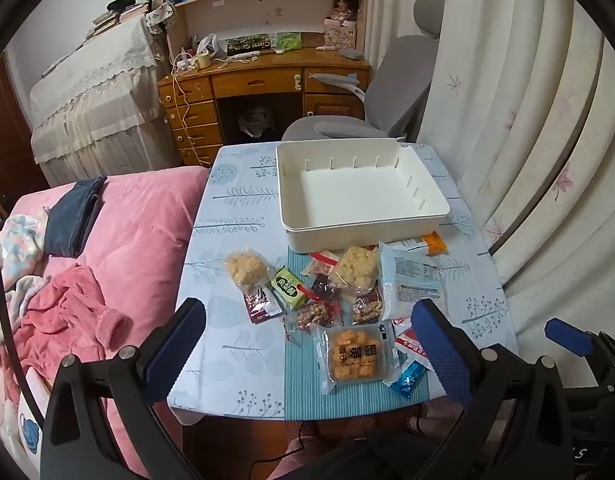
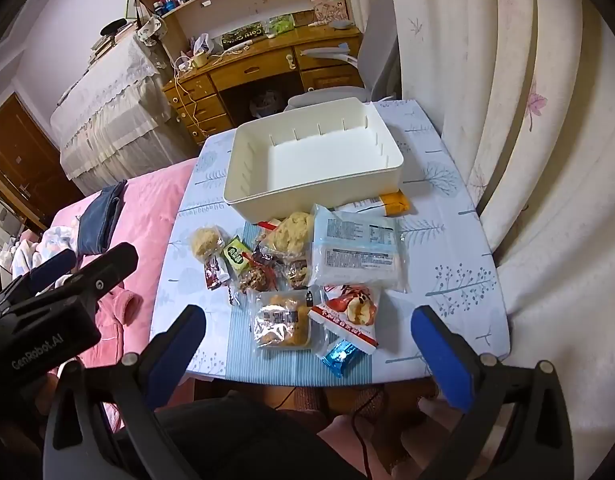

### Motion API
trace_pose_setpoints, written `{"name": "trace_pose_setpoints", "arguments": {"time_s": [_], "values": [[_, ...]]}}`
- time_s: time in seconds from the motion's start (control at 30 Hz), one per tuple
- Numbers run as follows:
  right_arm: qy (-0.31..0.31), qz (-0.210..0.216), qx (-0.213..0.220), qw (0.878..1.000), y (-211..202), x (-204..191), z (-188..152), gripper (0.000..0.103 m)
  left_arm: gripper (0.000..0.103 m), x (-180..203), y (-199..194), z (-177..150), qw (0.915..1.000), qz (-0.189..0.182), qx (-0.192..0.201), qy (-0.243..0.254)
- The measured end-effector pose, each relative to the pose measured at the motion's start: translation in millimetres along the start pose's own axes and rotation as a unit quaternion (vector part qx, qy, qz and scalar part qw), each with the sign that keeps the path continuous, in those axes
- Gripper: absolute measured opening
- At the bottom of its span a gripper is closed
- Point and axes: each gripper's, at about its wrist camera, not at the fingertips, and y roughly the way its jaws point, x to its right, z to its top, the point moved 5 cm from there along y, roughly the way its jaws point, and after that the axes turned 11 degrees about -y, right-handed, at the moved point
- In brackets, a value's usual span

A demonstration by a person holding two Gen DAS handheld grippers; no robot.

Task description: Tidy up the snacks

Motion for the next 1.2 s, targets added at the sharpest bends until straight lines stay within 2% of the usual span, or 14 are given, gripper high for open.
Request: {"name": "trace_pose_setpoints", "arguments": {"time_s": [1.2], "values": [[0.002, 0.005, -0.008, 1.0, 1.9, 3.7, 1.2, 0.103, 0.102, 0.2, 0.3, 0.1, 1.0, -0.004, 0.0, -0.003]]}}
